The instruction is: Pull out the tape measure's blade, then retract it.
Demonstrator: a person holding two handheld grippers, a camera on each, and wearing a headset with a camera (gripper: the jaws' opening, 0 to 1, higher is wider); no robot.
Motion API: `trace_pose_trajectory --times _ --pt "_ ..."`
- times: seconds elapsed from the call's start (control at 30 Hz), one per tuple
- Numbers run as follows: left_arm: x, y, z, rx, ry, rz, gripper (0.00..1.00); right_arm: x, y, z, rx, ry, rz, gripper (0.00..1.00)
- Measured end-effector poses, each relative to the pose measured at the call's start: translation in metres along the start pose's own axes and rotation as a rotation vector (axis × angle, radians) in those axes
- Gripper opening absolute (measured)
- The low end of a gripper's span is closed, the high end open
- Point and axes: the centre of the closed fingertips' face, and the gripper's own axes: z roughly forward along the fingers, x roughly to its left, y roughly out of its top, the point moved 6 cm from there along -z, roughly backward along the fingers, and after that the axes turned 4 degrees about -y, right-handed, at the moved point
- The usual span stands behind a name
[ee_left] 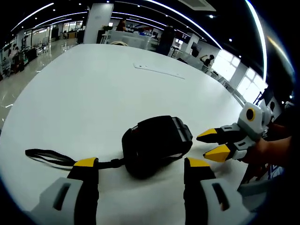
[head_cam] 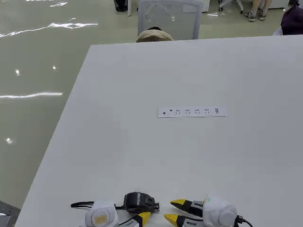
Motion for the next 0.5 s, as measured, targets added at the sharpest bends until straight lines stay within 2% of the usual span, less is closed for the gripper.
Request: trace_pose_trajectory --times 0.27,0.4,0.5 --pt "0.0 -0.005 -0.005 -0.005 -0.054 0.012 0.73 0.004 -0.007 -0.016 -0.009 -0.033 0.011 0.27" --pt "0.001 -0.007 -0.011 -0.006 -0.06 0.036 0.73 0.005 -0.009 -0.021 -0.008 -0.048 0.007 0.27" --pt "0.004 -0.01 -0.016 -0.01 -0.059 0.049 0.74 0.008 -0.004 -0.026 -0.01 -0.067 -0.012 0.27"
